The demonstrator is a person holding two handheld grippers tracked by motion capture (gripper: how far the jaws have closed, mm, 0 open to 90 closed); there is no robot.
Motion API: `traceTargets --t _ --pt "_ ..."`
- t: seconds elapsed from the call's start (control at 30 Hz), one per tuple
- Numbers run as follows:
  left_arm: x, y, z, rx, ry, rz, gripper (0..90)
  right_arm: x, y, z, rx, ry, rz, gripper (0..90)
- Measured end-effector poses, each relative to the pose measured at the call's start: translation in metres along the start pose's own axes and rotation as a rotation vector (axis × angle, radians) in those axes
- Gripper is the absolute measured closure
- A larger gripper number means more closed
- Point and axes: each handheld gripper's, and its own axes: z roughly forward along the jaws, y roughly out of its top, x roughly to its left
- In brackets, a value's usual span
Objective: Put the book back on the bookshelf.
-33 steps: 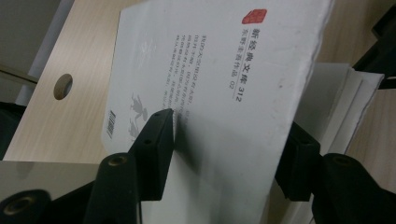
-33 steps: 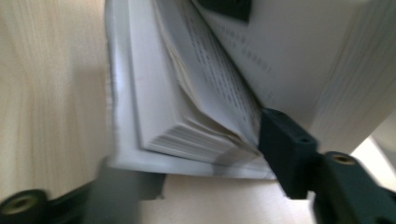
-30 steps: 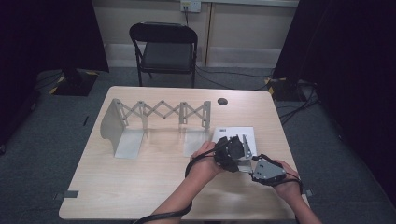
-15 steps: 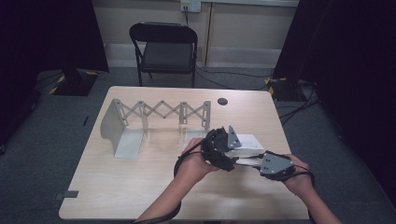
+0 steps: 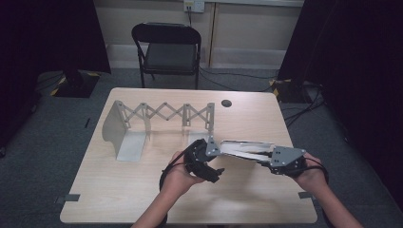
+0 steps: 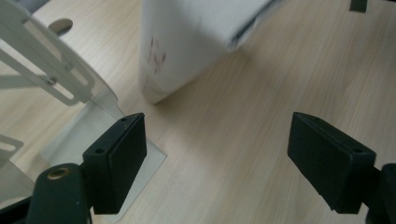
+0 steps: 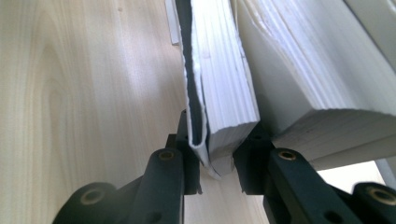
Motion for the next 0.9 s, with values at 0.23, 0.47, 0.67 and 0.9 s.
traceTargets --t 0.23,0.47,0.67,0.9 --pt "-0.003 -0.021 0.012 0.020 -0.022 -0.034 19.7 -0.007 0.003 -0.005 0.006 0.044 0.018 74.9" --pt "-0.003 -0.039 0.027 0.053 -0.029 -0.039 19.7 -0.013 0.007 -0.010 0.011 0.093 0.037 75.5" --pt "-0.001 -0.051 0.036 0.072 -0.049 -0.053 20.2 -0.016 0.007 -0.012 0.007 0.123 0.059 75.5" --pt "-0.002 -0.062 0.054 0.109 -0.071 -0.080 21.4 -0.020 0.009 -0.015 0.008 0.159 0.072 75.5"
